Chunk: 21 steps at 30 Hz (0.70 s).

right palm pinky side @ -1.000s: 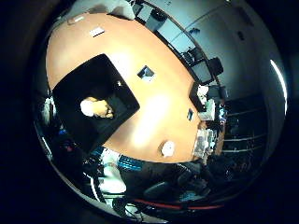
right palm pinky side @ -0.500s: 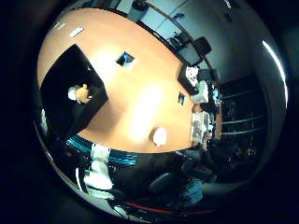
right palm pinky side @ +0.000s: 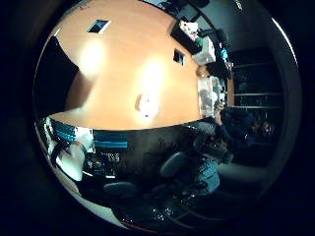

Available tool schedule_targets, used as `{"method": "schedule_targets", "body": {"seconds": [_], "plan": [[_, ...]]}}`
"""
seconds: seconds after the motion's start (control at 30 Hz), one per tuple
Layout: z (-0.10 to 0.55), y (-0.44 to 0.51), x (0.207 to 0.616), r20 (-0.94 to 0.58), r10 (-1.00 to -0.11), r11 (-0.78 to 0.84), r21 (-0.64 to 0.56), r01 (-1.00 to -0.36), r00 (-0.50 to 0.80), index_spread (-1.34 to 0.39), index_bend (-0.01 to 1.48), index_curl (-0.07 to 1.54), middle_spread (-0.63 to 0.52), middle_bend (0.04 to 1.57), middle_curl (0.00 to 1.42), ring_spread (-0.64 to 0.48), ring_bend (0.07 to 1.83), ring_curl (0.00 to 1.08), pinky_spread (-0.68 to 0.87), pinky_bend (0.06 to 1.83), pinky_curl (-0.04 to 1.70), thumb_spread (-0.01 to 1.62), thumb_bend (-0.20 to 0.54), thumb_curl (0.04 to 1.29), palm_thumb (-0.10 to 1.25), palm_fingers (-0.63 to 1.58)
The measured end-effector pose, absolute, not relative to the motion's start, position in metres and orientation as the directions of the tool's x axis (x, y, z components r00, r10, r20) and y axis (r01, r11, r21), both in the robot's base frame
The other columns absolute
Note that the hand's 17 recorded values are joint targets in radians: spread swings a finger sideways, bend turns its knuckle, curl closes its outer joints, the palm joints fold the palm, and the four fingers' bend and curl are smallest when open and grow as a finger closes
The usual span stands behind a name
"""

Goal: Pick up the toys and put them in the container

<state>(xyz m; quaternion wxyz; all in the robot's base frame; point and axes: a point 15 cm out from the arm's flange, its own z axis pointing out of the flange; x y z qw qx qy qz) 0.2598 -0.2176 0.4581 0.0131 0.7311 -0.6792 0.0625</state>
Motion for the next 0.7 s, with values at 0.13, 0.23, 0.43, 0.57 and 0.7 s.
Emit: {"method": "schedule_targets", "body": {"seconds": [0.13, 0.23, 0.43, 0.57, 0.7], "plan": [[0.411, -0.259, 0.248, 0.089, -0.996, -0.007, -0.030, -1.000, 0.005, -0.37, 0.16, 0.28, 0.01, 0.20, 0.33, 0.20, 0.28, 0.23, 0.51, 0.53, 0.28, 1.09, -0.023, 0.27, 0.48, 0.23], [0.387, -0.287, 0.243, 0.085, -0.995, 0.043, -0.022, -0.999, -0.045, -0.37, 0.16, 0.28, 0.01, 0.20, 0.33, 0.20, 0.30, 0.24, 0.50, 0.51, 0.27, 1.08, -0.023, 0.27, 0.47, 0.23], [0.348, -0.323, 0.243, 0.060, -0.994, 0.097, 0.005, -0.995, -0.097, -0.36, 0.16, 0.28, 0.00, 0.21, 0.34, 0.19, 0.30, 0.24, 0.49, 0.51, 0.27, 1.08, -0.020, 0.27, 0.48, 0.24], [0.328, -0.346, 0.243, 0.056, -0.990, 0.128, 0.007, -0.992, -0.127, -0.35, 0.16, 0.28, 0.00, 0.21, 0.34, 0.19, 0.30, 0.24, 0.49, 0.51, 0.26, 1.07, -0.022, 0.27, 0.50, 0.24], [0.307, -0.363, 0.244, 0.049, -0.988, 0.148, 0.014, -0.989, -0.147, -0.35, 0.16, 0.28, 0.00, 0.21, 0.34, 0.18, 0.31, 0.24, 0.49, 0.51, 0.26, 1.07, -0.023, 0.27, 0.50, 0.24]]}}
